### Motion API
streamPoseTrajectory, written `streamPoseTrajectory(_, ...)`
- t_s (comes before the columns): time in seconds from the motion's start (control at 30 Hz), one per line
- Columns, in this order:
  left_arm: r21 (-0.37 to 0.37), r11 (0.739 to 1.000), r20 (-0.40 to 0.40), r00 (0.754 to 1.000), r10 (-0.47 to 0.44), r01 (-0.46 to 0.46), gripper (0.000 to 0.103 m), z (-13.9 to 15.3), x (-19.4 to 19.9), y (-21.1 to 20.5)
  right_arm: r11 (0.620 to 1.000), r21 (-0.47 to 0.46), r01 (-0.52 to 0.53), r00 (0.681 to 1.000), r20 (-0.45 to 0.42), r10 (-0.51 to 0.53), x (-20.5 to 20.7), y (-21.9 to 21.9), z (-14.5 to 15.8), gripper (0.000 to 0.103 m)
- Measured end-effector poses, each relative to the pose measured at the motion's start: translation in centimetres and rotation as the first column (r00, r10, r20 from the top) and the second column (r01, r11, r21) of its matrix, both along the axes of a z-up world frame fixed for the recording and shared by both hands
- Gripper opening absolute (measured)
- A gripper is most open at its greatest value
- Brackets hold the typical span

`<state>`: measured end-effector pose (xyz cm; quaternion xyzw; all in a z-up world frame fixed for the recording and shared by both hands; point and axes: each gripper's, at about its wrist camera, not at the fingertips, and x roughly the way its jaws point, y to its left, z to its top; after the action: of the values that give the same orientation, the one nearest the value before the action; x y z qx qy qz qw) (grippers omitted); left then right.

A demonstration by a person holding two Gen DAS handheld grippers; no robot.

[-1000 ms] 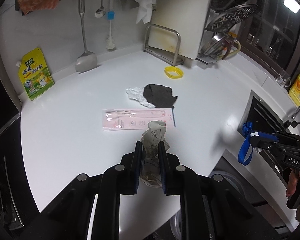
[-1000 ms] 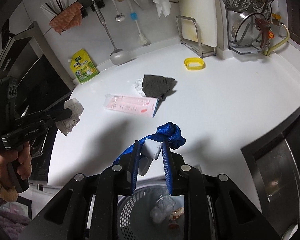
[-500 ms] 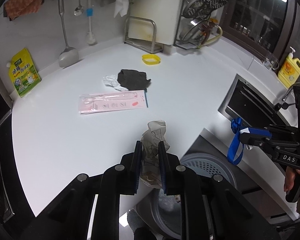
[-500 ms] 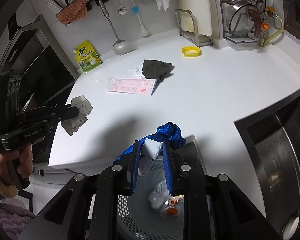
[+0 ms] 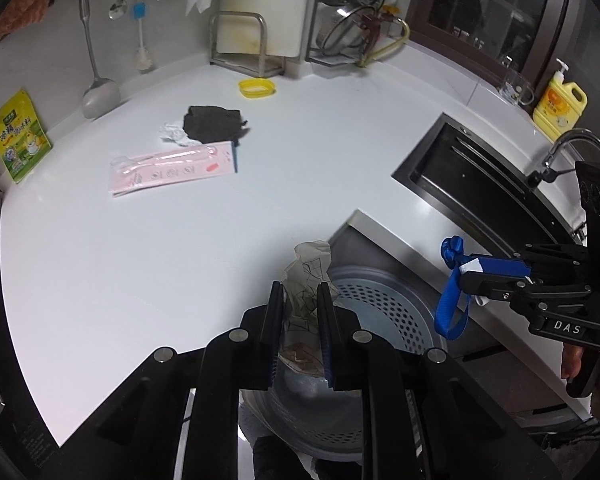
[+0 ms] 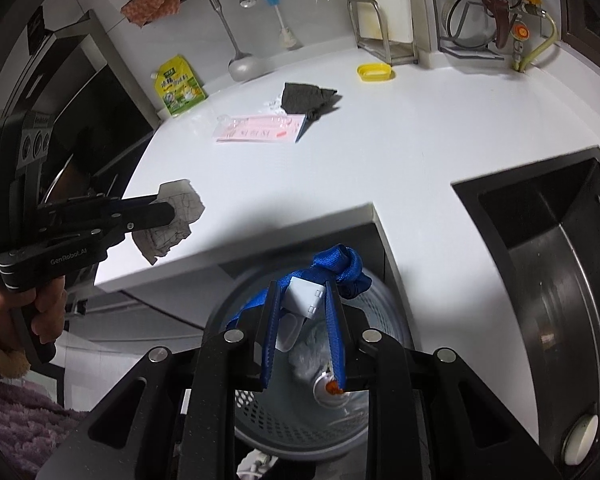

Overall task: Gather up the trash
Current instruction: 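Carry the clear plastic and blue clip over the grey basket with both grippers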

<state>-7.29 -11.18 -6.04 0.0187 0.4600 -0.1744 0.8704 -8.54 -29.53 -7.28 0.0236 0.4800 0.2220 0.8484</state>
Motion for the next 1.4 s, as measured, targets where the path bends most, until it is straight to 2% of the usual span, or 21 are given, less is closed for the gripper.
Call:
streamPoseTrajectory(0.43, 0.018, 0.999, -0.056, 0.998, -0.032, 0.033, 0.018, -2.1, -2.2, -2.9, 1.0, 0.004, -0.012, 0.999, -0.044, 0.013, -3.1, -1.3, -2.3, 0.022)
streamPoseTrajectory(1.4, 0.041, 0.997, -0.137, 0.989, -0.063, 0.069, 0.021, -5.2, -3.3, -4.6, 1.0, -0.012, -0.017, 0.996, -0.093, 0.016, -4.0, -1.4, -4.0, 0.022)
